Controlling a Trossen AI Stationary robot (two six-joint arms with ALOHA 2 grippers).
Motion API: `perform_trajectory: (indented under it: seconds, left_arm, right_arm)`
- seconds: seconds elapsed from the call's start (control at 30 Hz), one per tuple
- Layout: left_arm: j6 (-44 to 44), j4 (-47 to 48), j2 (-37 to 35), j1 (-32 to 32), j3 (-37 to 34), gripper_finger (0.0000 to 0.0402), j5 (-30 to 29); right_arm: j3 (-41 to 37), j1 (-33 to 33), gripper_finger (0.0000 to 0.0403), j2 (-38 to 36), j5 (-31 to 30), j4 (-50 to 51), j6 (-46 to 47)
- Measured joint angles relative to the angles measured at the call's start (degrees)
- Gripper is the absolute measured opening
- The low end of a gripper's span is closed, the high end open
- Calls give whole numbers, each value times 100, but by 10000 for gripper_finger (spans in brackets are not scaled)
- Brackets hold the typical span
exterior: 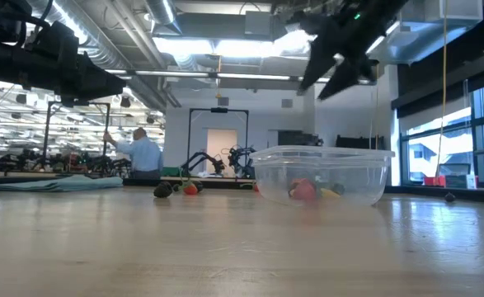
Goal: Pick and placing Produce into tupperware
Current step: Put the middle right blueberry into the transparent bin
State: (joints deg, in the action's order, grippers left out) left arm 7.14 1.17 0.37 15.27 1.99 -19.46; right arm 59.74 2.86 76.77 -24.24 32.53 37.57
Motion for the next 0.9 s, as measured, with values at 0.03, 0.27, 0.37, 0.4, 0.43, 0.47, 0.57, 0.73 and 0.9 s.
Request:
perform_trajectory:
  seconds: [0.03, 0.27, 0.37, 0.4, 0.43, 0.47, 0.57, 0.73, 0.9]
  left_arm:
    - [0, 1, 1, -2, 0, 149, 2]
    - [-4, 0, 1, 0, -1, 149, 2]
    - [-17, 0, -1, -2, -1, 149, 2]
    - [-19, 1, 0, 0, -1, 149, 2]
    - [-20, 2, -1, -2, -1, 149, 2]
    - [-20, 2, -1, 0, -1, 149, 2]
    - [-20, 2, 0, 0, -1, 149, 1]
    - [-17, 0, 1, -2, -1, 149, -36]
    - [-20, -2, 0, -2, 0, 149, -52]
  right_arm:
    - [-13, -100, 270, -158, -417, 132, 82]
    - [-841, -1101, 270, -1100, -2915, 726, 1732]
    - [-1421, -1511, 270, -1336, -3348, 726, 2458]
    - [-1605, -1624, 270, -1400, -3421, 728, 2666]
    - [-1767, -1728, 270, -1455, -3441, 731, 2843]
    - [-1915, -1815, 270, -1507, -3432, 721, 2995]
    - [-2235, -1935, 270, -1554, -3129, 700, 3112]
    - [-2526, -1932, 270, -1554, -2745, 33, 3405]
    - [-2821, -2229, 260, -1558, -2676, -178, 3305]
